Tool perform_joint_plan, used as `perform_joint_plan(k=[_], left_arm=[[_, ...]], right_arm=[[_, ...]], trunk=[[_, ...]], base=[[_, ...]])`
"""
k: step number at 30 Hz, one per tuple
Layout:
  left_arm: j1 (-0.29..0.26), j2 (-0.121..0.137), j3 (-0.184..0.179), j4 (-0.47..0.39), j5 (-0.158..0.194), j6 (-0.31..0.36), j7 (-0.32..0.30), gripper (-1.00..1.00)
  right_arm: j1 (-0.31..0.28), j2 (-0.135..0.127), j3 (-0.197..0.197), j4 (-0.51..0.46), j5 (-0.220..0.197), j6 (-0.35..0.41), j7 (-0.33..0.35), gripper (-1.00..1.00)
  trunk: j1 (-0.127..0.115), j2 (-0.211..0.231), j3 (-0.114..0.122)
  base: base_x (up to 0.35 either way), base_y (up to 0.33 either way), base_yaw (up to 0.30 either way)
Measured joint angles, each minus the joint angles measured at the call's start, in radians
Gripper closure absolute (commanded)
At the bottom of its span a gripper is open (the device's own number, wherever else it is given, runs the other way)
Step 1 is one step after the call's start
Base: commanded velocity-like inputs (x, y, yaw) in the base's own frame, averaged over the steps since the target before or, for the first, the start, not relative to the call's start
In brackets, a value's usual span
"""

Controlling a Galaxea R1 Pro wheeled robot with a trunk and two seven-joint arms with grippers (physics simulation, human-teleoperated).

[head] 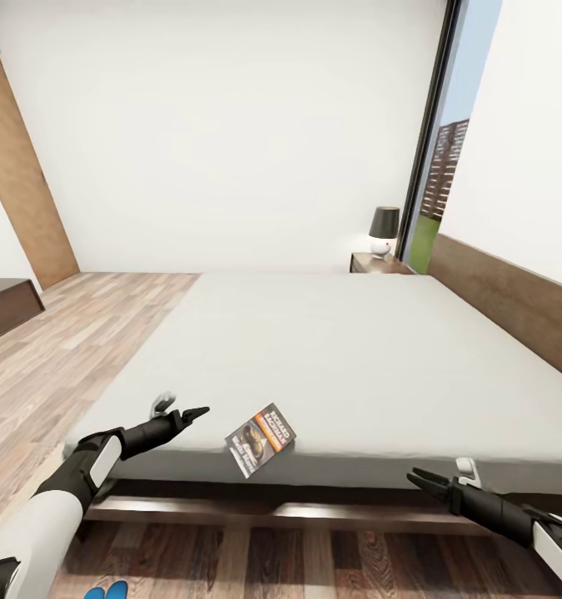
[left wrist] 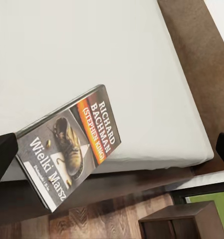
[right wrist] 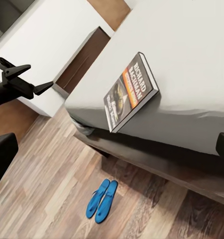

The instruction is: In the bedroom, move the book from the bed onto either nightstand, and place the two sandals side by side next to the bed.

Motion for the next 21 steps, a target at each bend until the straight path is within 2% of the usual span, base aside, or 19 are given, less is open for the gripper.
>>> perform_joint_plan(k=[7, 14, 21], left_arm=[[0.0, 0.0, 0.0, 0.0, 0.0, 0.0, 0.001, -1.0], [0.0, 0.0, 0.0, 0.0, 0.0, 0.0, 0.002, -1.0], [0.0, 0.0, 0.0, 0.0, 0.0, 0.0, 0.0, -1.0]], right_arm=[[0.0, 0.001, 0.0, 0.0, 0.0, -0.002, 0.0, -1.0], [0.0, 0.003, 0.0, 0.006, -0.001, -0.002, 0.0, -1.0], [0.0, 0.006, 0.001, 0.119, -0.006, 0.004, -0.001, -1.0]], trunk=[[0.0, 0.0, 0.0], [0.0, 0.0, 0.0], [0.0, 0.0, 0.0]], base=[[0.167, 0.062, 0.0], [0.041, 0.016, 0.0], [0.001, 0.001, 0.0]])
